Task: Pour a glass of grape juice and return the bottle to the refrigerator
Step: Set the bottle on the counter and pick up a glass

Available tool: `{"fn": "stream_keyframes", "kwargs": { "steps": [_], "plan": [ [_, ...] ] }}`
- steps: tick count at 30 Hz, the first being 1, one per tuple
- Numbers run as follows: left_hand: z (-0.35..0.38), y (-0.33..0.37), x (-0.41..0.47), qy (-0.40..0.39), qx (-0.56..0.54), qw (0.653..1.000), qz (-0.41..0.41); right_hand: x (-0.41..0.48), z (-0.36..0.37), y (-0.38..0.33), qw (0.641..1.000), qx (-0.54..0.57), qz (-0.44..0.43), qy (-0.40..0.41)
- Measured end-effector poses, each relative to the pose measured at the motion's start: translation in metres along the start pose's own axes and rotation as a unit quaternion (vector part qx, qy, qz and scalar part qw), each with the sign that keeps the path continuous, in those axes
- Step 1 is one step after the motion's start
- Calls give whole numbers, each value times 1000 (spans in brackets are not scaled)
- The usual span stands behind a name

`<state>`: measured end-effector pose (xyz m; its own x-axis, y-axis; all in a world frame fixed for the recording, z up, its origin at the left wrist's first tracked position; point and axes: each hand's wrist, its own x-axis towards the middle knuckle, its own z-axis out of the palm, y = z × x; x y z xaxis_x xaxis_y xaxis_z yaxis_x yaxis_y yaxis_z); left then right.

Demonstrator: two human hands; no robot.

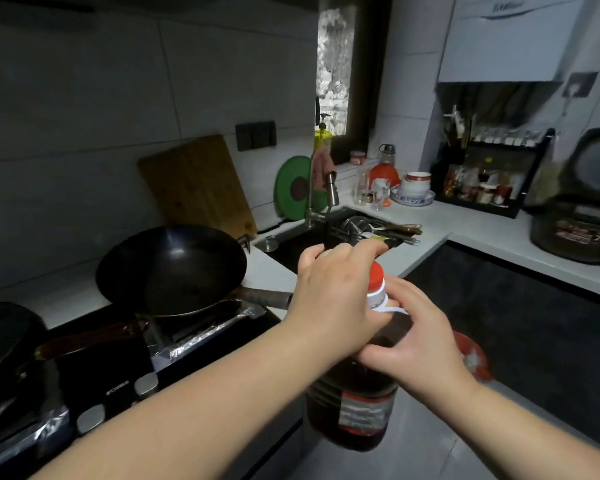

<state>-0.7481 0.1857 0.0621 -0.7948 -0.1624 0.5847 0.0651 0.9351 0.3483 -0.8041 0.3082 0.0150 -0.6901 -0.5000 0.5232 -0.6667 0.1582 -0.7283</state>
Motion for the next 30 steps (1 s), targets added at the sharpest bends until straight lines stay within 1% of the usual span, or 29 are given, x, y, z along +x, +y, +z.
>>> {"fn": "stream_keyframes", "kwargs": {
  "steps": [3, 7, 9, 14, 18, 23, 28, 30],
  "plan": [
    [37, 4, 42, 12, 13, 1000, -17, 40, -26, 42, 999, -8, -9, -35],
    [69, -12, 89, 33, 56, 997, -46, 95, -34, 85, 996, 0, -17, -82],
    [79, -25, 107, 28, 76, 995, -54, 119, -27, 101, 995, 2, -19, -102],
    [111, -74, 153, 22, 128, 989, -69, 180, 5, 151, 990, 22, -17, -141],
    [136, -122, 179, 14, 147, 985, -83, 221, 38, 183, 984, 48, -21, -170],
    [150, -175, 212, 16, 164, 974, -152, 282, 80, 211, 971, 68, -30, -228],
    [161, -216, 233, 26, 225, 953, -200, 326, 121, 238, 953, 107, -35, -280],
    [167, -231, 237, 24, 248, 941, -227, 343, 141, 250, 943, 114, -52, -307]
  ]
}}
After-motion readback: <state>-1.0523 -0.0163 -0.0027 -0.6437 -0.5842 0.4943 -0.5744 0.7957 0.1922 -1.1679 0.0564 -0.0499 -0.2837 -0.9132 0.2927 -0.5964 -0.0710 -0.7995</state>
